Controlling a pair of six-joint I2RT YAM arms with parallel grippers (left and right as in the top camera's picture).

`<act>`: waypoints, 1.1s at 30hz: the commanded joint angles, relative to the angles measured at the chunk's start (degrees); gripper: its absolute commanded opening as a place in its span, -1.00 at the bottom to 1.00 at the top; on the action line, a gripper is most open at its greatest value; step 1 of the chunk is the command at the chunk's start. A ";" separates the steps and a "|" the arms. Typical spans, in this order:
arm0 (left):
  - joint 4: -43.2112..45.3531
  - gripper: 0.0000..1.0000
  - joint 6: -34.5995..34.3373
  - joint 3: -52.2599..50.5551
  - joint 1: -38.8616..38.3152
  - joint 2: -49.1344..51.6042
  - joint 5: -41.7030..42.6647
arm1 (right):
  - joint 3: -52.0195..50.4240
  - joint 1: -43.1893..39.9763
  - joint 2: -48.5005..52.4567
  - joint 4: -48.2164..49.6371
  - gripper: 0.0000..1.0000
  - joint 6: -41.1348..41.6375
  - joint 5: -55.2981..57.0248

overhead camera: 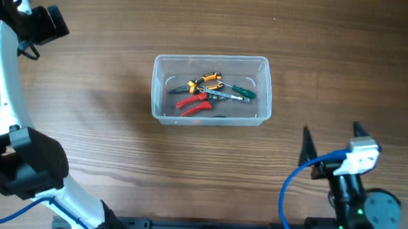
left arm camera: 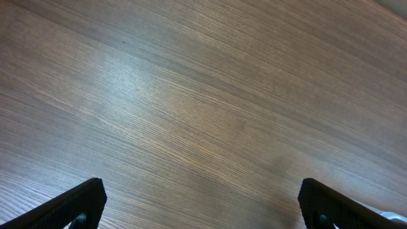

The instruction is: Pack container

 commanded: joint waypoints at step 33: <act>0.04 0.99 -0.55 -1.42 -8.81 -14.40 0.48 | -20.50 -0.20 -7.76 13.18 1.00 8.33 -1.16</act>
